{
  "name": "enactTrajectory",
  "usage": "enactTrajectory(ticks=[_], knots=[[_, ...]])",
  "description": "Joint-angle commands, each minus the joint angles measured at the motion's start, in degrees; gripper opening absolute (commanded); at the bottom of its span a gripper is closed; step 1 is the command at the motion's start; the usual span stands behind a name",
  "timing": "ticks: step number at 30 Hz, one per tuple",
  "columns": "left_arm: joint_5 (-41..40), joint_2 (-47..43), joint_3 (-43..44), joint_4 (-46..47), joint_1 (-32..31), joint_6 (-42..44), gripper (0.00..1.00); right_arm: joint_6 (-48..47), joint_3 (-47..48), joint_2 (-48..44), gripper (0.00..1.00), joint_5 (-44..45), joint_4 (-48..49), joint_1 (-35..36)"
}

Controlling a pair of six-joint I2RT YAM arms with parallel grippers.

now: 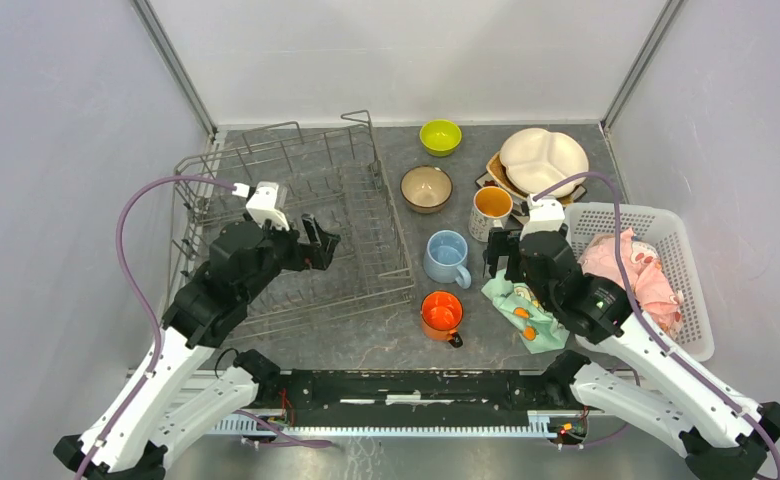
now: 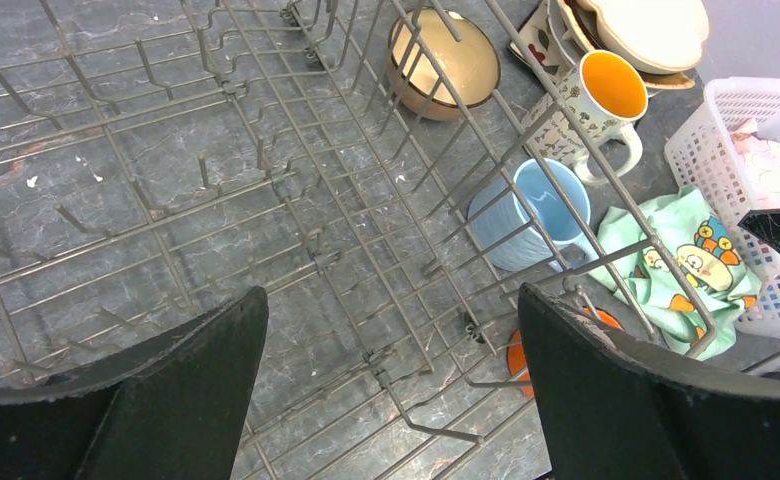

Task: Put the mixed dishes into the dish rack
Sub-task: Pick up the cup at the center of the board.

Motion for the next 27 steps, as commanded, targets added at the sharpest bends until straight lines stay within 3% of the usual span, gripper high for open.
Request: enactTrajectory(ticks=[1,8,17,23,27], knots=[[-0.3,-1.1,-0.7,3.1,-0.2,1.0,1.00,0.6,0.4,0.5,0.98,1.3,2.3,0.3],[-1.7,-2.1,-3.0,3.5,-0.2,2.7,1.00,-1.3,1.3,1.9,0.98,2.6,5.1,0.3],[-5.0,-6.3,-9.5,7.1,-0.2,6.2,1.00,-14.7,7.2,11.9,0.97,5.9,11.6,0.2],[-6.9,-8.6,-11.5,8.1,-0.2,6.8,1.00,-21.5,11.5,22.0,0.72,6.7,16.1,-1.4],[-6.8,-9.6,-11.6,8.1,-0.2,6.7,1.00,-22.7,13.7,28.1,0.59,1.3,18.3,-5.3]])
